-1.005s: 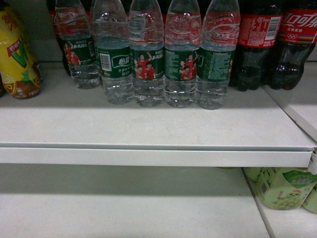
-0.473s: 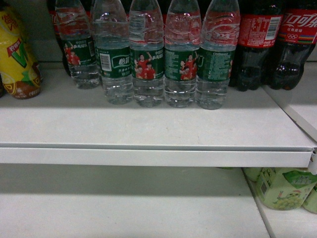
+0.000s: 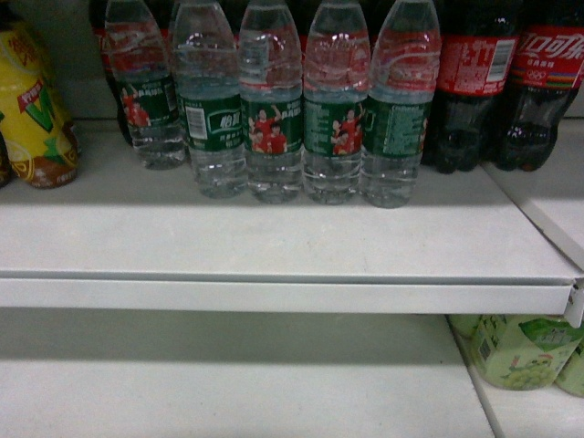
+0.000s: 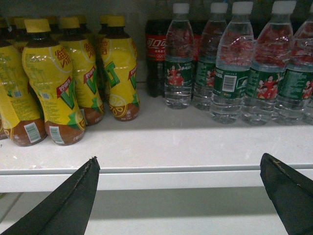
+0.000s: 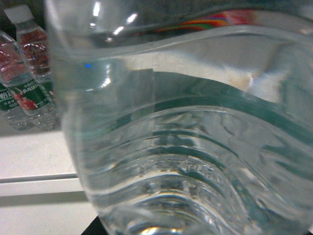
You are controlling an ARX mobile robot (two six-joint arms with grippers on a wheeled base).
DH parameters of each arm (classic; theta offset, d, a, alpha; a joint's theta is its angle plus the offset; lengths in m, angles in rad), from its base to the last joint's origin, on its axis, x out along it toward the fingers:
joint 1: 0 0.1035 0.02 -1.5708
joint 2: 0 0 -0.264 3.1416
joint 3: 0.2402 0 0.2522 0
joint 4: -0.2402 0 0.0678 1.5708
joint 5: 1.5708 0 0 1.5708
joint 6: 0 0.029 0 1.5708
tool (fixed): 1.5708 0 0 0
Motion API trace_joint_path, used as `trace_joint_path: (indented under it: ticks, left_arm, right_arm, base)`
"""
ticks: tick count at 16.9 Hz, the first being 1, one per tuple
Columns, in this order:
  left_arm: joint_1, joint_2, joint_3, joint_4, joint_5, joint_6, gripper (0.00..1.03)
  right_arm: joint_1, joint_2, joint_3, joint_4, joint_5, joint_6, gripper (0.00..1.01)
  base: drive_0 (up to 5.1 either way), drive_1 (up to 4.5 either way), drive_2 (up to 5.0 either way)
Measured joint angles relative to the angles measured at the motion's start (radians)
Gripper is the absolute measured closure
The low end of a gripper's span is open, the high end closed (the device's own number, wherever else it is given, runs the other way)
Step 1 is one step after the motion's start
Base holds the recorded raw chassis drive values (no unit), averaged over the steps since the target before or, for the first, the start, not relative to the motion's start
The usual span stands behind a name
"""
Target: Move water from second to third shelf
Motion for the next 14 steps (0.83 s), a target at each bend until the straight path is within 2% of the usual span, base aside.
trace_joint_path:
  ticks: [14]
  left_arm:
    - [0.000,0.000,0.000,0.002,0.002,0.000,0.05]
  right_arm:
    - [0.000,0.000,-0.001,0.006,-0.001,0.006,0.62]
  base:
    - [0.0,0.00,0.0]
